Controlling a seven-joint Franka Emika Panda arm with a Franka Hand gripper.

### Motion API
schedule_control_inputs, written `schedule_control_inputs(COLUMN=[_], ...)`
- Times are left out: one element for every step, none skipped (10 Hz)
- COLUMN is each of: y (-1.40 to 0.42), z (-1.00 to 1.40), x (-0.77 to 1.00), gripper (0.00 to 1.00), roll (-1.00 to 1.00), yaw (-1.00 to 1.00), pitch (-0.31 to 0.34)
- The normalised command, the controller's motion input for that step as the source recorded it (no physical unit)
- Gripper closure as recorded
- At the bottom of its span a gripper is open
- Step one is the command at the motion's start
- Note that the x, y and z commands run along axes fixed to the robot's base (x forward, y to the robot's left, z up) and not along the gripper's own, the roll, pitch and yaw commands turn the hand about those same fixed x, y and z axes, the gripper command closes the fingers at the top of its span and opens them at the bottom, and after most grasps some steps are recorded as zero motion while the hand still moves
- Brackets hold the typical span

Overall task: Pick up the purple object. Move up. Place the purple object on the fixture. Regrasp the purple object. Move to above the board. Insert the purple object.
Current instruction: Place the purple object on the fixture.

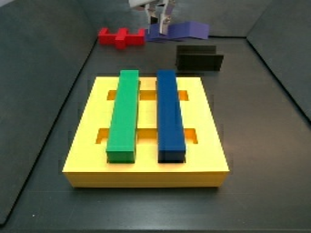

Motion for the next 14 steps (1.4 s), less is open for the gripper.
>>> schedule_control_inputs(y=[0.00, 0.00, 0.00, 0.00, 0.00, 0.00, 0.00, 0.00, 0.11, 0.10, 0.10, 0.11, 0.11, 0.16], z=[0.00, 0.00, 0.00, 0.00, 0.00, 0.00, 0.01, 0.00, 0.01, 0.04, 0.04, 0.03, 0.04, 0.12], x=[0.61, 0.53, 0.45, 0.41, 0.39, 0.35, 0.35, 0.40, 0.37, 0.30, 0.29, 0.31, 0.33, 0.38], gripper=[1.00, 1.00, 1.00, 1.00, 1.00, 1.00, 1.00, 1.00, 1.00, 1.00, 1.00, 1.00, 1.00, 1.00], roll=[-0.62, -0.59, -0.56, -0.56, -0.53, -0.49, -0.46, -0.49, -0.53, -0.54, -0.53, -0.52, -0.51, -0.44], yaw=[0.22, 0.29, 0.35, 0.38, 0.40, 0.45, 0.46, 0.40, 0.31, 0.35, 0.37, 0.36, 0.35, 0.31], pitch=[0.363, 0.386, 0.391, 0.391, 0.380, 0.351, 0.334, 0.357, 0.406, 0.443, 0.423, 0.417, 0.414, 0.426])
